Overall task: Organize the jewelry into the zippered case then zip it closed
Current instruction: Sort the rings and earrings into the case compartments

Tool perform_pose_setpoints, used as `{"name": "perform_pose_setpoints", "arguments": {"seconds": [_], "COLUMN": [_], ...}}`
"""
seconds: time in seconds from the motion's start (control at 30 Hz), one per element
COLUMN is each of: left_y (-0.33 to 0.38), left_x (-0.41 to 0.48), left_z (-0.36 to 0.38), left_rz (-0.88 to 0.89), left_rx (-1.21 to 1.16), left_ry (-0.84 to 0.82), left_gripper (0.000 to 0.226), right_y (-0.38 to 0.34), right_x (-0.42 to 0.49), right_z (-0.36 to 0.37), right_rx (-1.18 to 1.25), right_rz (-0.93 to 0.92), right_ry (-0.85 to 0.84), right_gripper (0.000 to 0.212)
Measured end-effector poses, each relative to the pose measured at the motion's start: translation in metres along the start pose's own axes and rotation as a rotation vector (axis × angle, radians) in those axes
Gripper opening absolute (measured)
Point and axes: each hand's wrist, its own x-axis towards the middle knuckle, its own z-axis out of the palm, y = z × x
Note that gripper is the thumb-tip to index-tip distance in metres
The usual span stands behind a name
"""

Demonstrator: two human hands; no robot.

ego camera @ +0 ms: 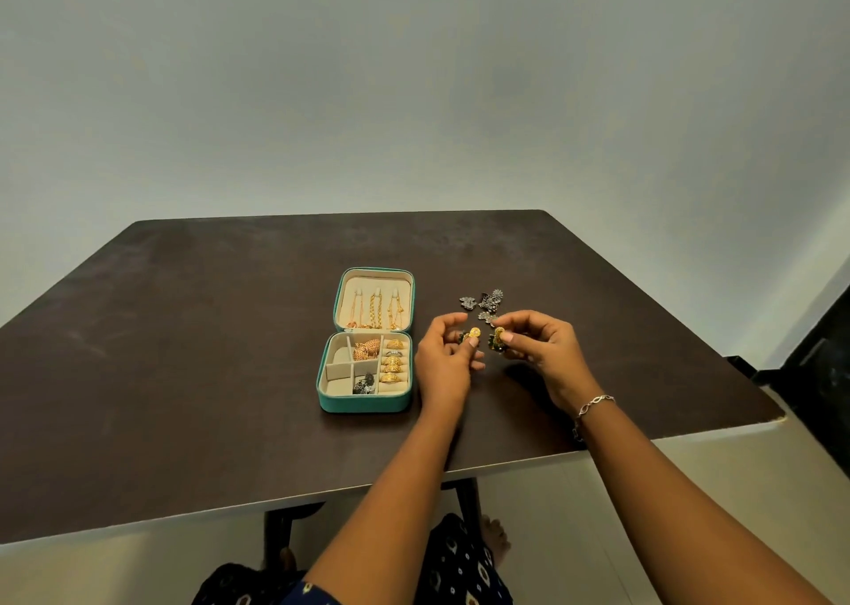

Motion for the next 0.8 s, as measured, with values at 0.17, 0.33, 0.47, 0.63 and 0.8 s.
{"name": "perform_pose_setpoints", "arguments": {"seconds": [0.17, 0.33, 0.47, 0.63, 0.8], "left_y": [-0.0008, 0.0008, 0.0037, 0.0018, 0.004], "left_x": [-0.0009, -0.003, -0.0048, -0.0048, -0.0056], "left_z": [0.0005, 0.0001, -0.0009, -0.0013, -0.001], "left_rz": [-0.008, -0.009, -0.008, 0.019, 0.028], "left_rx": [0.024, 0.024, 0.075, 0.16, 0.167], "left_ry": [-0.019, -0.065, -0.127, -0.109, -0.063], "left_gripper": [0.026, 0.024, 0.021, 0.025, 0.026], "right_y": [0.0032, 0.0044, 0.0046, 0.0027, -0.0018], "right_x": [-0.0002, 0.0001, 0.0003, 0.0008, 0.0002], "right_z": [-0.0014, -0.0027, -0.0027, -0.001, 0.0023], "right_rx": [0.023, 0.062, 0.115, 0.093, 0.048], "right_rz": [0.016, 0.045, 0.055, 0.055, 0.035], "right_ry": [0.011, 0.025, 0.015, 0.001, -0.047], "right_gripper": [0.016, 0.015, 0.019, 0.022, 0.021]}}
